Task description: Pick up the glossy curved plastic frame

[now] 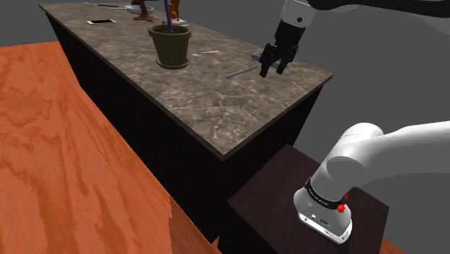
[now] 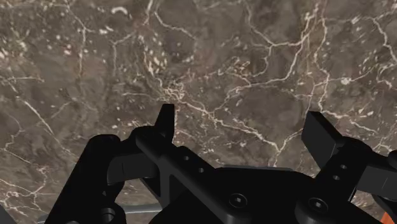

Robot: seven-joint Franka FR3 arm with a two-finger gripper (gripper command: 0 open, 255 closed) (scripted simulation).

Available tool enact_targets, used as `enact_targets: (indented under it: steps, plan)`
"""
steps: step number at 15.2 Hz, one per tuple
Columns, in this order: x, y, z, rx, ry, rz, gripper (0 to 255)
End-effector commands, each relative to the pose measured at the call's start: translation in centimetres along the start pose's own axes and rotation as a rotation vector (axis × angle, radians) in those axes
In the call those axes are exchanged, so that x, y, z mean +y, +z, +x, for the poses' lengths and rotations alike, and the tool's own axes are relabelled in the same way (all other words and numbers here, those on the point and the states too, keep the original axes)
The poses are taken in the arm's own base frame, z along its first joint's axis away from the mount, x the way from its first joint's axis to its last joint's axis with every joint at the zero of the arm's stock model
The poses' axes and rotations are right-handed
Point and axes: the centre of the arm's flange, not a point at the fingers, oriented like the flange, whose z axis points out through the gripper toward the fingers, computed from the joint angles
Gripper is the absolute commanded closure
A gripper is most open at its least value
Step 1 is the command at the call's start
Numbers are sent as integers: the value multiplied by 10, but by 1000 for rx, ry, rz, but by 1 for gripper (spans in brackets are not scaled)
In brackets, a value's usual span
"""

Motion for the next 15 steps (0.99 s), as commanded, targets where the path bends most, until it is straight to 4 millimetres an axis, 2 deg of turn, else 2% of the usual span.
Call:
enact_targets:
  steps: [1, 15]
  plan:
    - [0, 0, 0, 0, 0, 0, 0]
    - [157, 26, 81, -34, -198, -52, 0]
